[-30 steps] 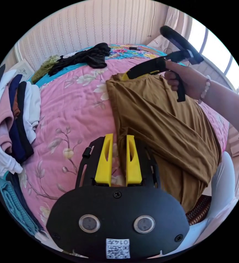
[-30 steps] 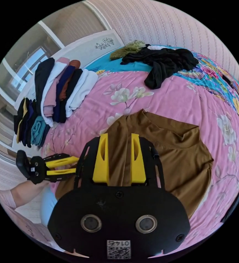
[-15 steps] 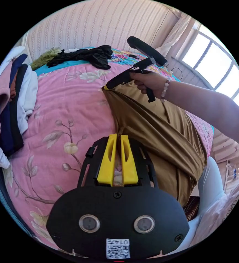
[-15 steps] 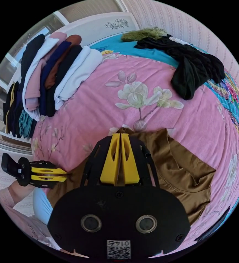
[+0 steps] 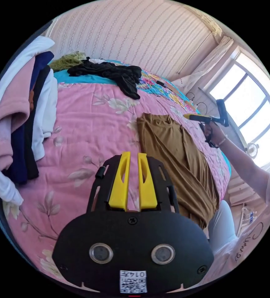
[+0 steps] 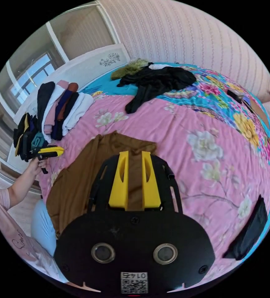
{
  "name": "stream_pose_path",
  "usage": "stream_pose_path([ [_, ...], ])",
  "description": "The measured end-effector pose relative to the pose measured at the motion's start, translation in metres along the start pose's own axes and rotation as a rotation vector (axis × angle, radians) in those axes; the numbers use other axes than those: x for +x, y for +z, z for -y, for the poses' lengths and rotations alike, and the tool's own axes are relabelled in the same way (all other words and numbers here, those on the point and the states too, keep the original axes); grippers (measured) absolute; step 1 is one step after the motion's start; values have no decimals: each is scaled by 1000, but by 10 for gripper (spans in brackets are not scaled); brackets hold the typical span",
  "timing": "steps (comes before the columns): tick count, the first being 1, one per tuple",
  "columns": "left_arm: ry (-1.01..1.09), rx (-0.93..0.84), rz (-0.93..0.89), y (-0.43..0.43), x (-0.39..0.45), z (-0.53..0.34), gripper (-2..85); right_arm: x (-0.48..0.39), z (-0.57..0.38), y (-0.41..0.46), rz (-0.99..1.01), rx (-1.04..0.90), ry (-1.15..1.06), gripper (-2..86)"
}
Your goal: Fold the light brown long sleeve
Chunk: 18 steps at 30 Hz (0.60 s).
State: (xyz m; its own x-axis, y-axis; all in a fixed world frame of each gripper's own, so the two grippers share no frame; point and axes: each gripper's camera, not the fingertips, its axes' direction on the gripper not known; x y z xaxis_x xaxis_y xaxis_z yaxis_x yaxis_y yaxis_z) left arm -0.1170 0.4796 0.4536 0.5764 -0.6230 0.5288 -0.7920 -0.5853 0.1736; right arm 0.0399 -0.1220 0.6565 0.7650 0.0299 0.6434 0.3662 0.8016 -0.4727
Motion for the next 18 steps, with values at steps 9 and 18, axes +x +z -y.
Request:
stream_pose_path([
  [9, 4, -142, -1, 86, 7, 97, 90, 62, -50, -1, -19, -93, 236, 57],
  [18, -44, -61, -117, 39, -13, 117, -8, 55, -64, -94, 17, 75, 206, 1],
])
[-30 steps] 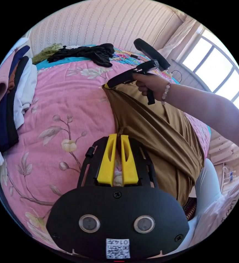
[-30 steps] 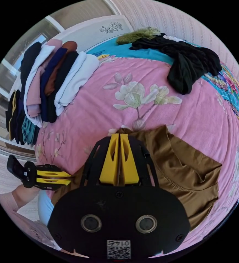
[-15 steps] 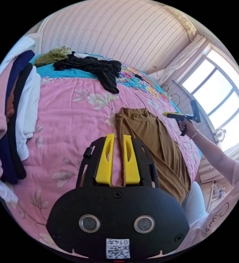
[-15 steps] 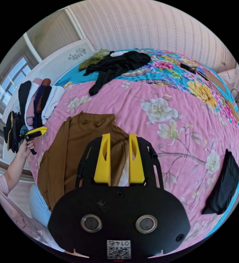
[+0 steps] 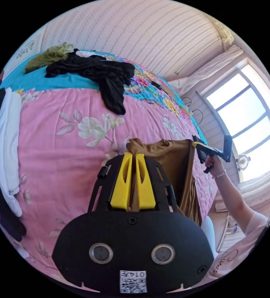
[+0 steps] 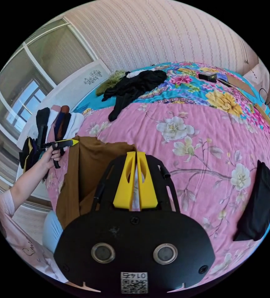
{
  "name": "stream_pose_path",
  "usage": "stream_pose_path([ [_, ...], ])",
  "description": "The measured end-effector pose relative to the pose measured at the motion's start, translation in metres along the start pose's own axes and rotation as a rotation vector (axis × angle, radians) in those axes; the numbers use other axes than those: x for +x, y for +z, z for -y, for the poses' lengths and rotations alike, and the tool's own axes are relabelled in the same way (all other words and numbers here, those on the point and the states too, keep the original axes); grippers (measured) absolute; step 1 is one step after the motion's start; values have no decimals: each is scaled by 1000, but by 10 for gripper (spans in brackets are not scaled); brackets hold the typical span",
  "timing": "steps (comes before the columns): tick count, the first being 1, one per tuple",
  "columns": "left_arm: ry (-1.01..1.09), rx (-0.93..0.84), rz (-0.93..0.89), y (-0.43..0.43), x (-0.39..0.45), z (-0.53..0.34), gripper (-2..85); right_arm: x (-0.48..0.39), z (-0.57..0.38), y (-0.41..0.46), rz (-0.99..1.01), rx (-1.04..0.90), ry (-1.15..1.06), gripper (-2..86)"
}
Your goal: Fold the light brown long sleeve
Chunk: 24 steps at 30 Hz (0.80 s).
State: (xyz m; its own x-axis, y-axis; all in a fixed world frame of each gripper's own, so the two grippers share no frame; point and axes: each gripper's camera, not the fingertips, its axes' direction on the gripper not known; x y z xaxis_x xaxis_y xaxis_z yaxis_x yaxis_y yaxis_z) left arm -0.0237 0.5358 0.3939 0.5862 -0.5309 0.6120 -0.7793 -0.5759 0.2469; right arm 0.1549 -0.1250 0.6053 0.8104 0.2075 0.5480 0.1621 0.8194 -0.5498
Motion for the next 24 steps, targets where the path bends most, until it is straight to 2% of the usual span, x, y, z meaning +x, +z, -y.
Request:
stream_pose_path([
  [2, 63, 35, -20, -25, 12, 11, -9, -1, 1, -47, 12, 94, 19, 0],
  [8, 92, 149, -13, -70, 43, 45, -10, -9, 16, -133, -28, 198, 44, -1],
  [13, 101, 151, -8, -78, 58, 41, -9, -16, 15, -158, -57, 167, 43, -1],
  [18, 180, 60, -18, -78, 54, -19, -9, -29, -45, -168, 27, 136, -20, 0],
  [24, 122, -58, -237, -70, 33, -158, -9, -62, -189, -164, 121, 27, -97, 0],
])
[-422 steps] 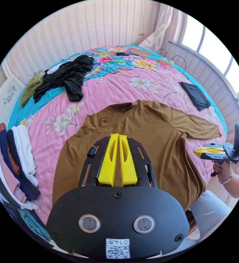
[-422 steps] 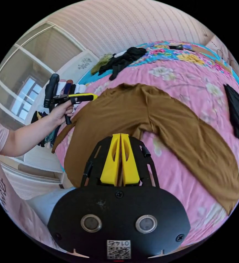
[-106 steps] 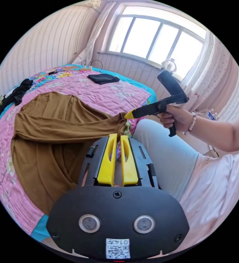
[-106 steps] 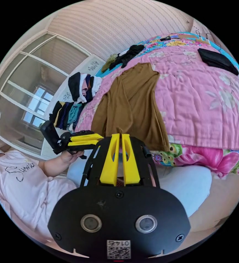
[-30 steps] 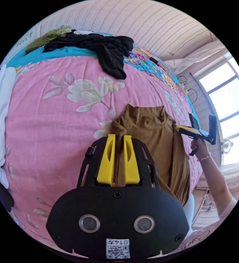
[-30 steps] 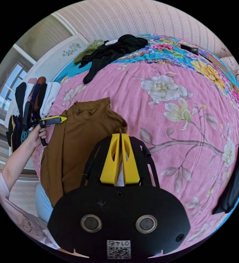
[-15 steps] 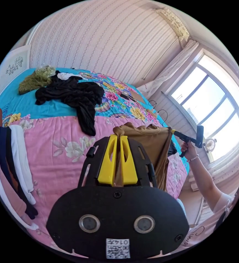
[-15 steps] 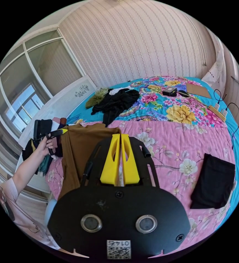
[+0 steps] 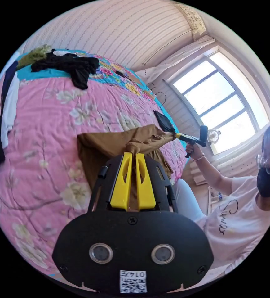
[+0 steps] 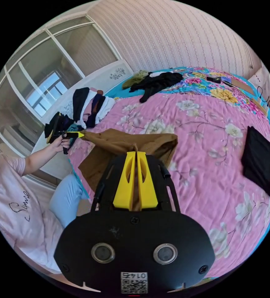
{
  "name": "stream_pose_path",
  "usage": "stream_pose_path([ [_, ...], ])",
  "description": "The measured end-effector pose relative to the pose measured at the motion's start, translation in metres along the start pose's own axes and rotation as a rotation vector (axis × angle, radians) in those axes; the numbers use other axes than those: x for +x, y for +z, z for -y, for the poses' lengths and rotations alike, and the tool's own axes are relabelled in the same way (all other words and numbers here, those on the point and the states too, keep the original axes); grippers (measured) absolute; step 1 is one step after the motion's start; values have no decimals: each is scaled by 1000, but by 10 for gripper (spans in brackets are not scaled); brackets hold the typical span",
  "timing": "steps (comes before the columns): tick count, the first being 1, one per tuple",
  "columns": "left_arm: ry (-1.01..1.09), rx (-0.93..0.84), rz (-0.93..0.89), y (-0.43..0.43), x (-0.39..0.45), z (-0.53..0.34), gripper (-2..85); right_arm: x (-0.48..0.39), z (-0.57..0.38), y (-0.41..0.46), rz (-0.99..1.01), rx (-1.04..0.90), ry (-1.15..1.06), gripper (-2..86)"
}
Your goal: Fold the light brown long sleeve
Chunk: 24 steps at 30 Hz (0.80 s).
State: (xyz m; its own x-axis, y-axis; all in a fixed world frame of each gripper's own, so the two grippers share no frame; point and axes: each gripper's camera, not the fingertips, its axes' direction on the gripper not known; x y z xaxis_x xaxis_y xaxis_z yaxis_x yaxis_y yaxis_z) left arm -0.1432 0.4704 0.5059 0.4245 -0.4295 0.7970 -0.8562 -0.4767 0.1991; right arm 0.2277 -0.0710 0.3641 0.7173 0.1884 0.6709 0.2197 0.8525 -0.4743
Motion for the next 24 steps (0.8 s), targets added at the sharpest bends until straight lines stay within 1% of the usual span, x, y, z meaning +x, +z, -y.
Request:
stream_pose_path([
  [2, -39, -48, -32, 12, 1, -53, -8, -20, -58, 14, -17, -92, 5, 1],
  [5, -49, -81, -7, 29, 1, -98, -3, -33, -113, 33, 5, -163, 68, 1],
  [7, -59, -93, 27, 40, -3, -117, 6, -34, -137, 43, -34, -189, 122, 3],
  [8, -79, -100, 88, 46, -6, -127, 23, -33, -148, 48, -49, -202, 174, 4],
  [10, -110, -80, 95, 48, -7, -137, 36, -34, -158, 47, -56, -199, 222, 5],
  [12, -118, -45, 106, 41, -2, -144, 38, -38, -162, 39, -99, -208, 225, 7],
  [14, -84, -17, 196, 28, 12, -146, 28, -46, -162, 27, -192, -226, 199, 13],
  [16, -36, 14, 260, 22, 27, -142, 15, -58, -154, 19, -226, -190, 152, 24],
  [18, 14, 38, 272, 25, 41, -131, 23, -71, -139, 20, -212, -144, 91, 43],
  [19, 45, 39, 257, 34, 47, -123, 43, -79, -128, 28, -195, -121, 62, 59],
  [21, 57, 13, 239, 55, 50, -111, 66, -87, -112, 49, -144, -110, 40, 76],
  [23, 26, -110, 228, 93, 43, -101, 70, -89, -97, 87, -74, -158, 49, 75],
  [24, 22, -143, 225, 101, 42, -100, 57, -89, -95, 95, -73, -174, 54, 72],
])
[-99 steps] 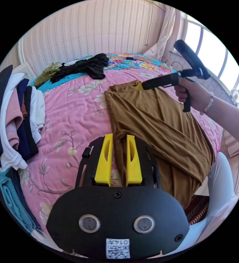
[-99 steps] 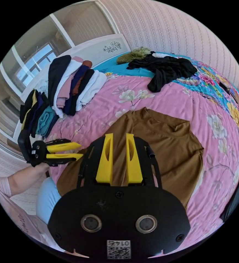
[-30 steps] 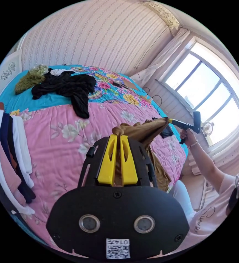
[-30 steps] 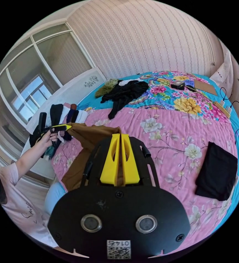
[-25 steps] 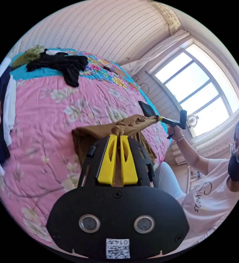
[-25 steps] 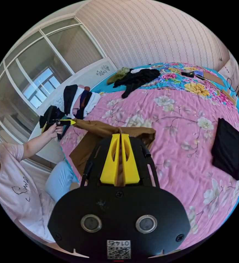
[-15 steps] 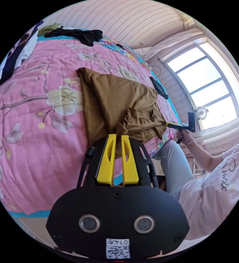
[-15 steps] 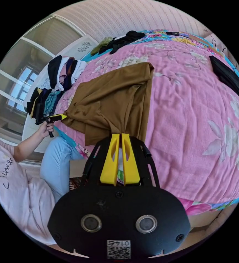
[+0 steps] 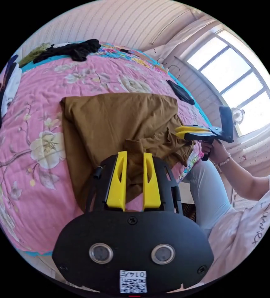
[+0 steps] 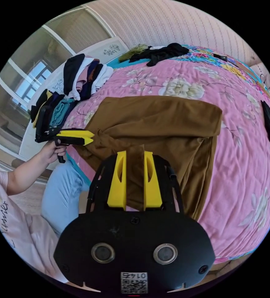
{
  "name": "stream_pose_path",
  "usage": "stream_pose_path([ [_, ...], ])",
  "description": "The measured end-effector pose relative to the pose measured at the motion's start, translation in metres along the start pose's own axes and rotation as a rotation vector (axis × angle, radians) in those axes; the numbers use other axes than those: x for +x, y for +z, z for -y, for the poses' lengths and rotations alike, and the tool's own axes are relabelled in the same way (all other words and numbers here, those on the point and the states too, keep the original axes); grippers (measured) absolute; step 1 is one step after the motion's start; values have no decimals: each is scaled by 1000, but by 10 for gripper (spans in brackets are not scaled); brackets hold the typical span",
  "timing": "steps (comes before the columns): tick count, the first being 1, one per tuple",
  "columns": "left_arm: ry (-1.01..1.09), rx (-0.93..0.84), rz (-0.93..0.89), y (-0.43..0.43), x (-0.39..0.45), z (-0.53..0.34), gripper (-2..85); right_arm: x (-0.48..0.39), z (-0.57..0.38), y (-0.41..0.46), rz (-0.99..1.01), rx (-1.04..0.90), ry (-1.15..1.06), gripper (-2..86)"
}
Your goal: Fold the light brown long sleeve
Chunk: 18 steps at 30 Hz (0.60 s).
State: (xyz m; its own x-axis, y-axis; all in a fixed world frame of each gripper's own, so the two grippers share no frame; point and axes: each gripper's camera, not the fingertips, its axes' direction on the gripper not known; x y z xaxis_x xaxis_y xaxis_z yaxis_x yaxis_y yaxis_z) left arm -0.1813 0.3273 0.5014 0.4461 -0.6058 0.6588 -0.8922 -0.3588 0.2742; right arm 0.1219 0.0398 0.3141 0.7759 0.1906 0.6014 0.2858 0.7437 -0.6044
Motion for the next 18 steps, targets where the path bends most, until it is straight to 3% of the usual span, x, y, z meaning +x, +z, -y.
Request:
stream_pose_path([
  [2, 37, -31, -16, 9, 5, -1, 13, 2, 4, 21, 34, -91, 17, 24],
  [9, 235, -19, -149, -19, 21, -44, 8, -20, -49, -26, 157, -63, -198, 31],
  [13, 216, -83, -83, -29, 10, -56, 46, 6, -62, -46, 104, -47, -122, 57],
  [18, 49, 106, 20, -52, -30, -22, 52, 69, -21, -61, -35, 139, 91, 91],
])
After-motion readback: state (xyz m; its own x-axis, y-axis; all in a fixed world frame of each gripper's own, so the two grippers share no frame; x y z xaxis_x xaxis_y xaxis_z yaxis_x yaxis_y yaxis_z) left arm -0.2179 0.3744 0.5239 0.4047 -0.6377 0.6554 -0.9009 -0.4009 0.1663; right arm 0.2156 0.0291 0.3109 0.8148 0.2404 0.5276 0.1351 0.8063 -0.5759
